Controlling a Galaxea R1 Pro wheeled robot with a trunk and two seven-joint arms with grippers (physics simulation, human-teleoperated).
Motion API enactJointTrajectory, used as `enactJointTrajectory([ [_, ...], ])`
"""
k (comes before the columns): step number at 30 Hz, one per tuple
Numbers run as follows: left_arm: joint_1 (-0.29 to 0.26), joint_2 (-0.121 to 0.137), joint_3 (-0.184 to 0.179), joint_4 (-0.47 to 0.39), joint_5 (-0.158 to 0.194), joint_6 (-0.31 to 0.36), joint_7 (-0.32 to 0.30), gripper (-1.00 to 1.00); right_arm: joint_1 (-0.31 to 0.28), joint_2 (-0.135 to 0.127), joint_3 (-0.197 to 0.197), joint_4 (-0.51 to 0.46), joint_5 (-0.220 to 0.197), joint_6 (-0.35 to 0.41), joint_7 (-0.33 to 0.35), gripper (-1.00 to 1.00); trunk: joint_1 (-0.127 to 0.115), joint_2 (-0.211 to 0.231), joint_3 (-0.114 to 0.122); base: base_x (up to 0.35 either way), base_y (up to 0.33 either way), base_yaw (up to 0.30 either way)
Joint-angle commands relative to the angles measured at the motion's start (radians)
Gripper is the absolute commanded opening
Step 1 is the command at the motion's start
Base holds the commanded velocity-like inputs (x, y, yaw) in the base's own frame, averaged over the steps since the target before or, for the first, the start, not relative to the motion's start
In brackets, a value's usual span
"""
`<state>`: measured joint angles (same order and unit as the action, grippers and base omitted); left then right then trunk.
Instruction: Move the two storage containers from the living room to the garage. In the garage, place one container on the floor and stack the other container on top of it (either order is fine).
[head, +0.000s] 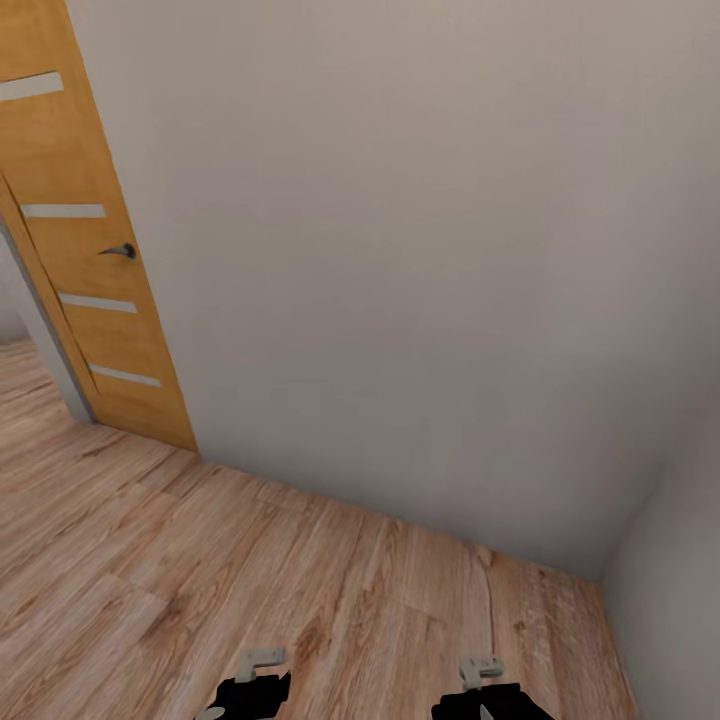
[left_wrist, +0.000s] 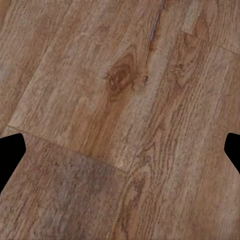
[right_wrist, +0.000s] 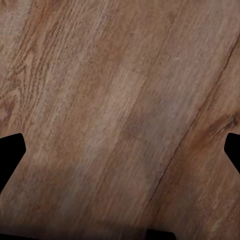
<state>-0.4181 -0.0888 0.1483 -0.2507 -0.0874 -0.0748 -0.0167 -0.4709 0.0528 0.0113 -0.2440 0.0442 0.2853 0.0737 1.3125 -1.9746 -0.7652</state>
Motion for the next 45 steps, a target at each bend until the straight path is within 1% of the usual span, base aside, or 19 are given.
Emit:
enactJointTrajectory([
  [1,-0.001,-0.001,0.008,0.001,-0.009,-0.003,-0.002,1.0,0.0,0.0,0.001,-0.002,0.005,0.006,0.003,1.0,0.0,0.0,-0.001,0.1,0.0,0.018],
  [7,-0.001,-0.001,0.008,0.001,-0.009,-0.003,-0.002,1.0,0.0,0.0,0.001,-0.002,0.005,0.006,0.003,1.0,0.0,0.0,-0.003,0.097,0.0,0.088],
  [16,-0.001,-0.001,0.008,0.001,-0.009,-0.003,-0.002,1.0,0.0,0.001,0.001,-0.002,0.005,0.006,0.002,1.0,0.0,0.0,-0.011,0.089,0.0,0.211],
  [27,-0.001,-0.001,0.008,0.001,-0.009,-0.003,-0.002,1.0,0.0,0.001,0.001,-0.002,0.005,0.006,0.001,1.0,0.0,0.0,-0.021,0.014,0.0,0.23],
  [32,-0.001,0.0,0.008,0.001,-0.009,-0.003,-0.002,1.0,0.0,0.001,0.001,-0.002,0.005,0.006,0.003,1.0,0.0,0.0,-0.023,0.033,0.0,0.095],
  [40,-0.001,0.0,0.008,0.001,-0.009,-0.003,-0.002,1.0,0.0,0.001,0.001,-0.003,0.005,0.006,0.003,1.0,0.0,0.0,-0.024,0.231,0.021,0.024],
  [45,-0.001,0.0,0.008,0.001,-0.009,-0.003,-0.002,1.0,0.0,0.0,0.001,-0.003,0.005,0.006,0.002,1.0,0.0,0.0,-0.026,0.271,0.006,0.128],
])
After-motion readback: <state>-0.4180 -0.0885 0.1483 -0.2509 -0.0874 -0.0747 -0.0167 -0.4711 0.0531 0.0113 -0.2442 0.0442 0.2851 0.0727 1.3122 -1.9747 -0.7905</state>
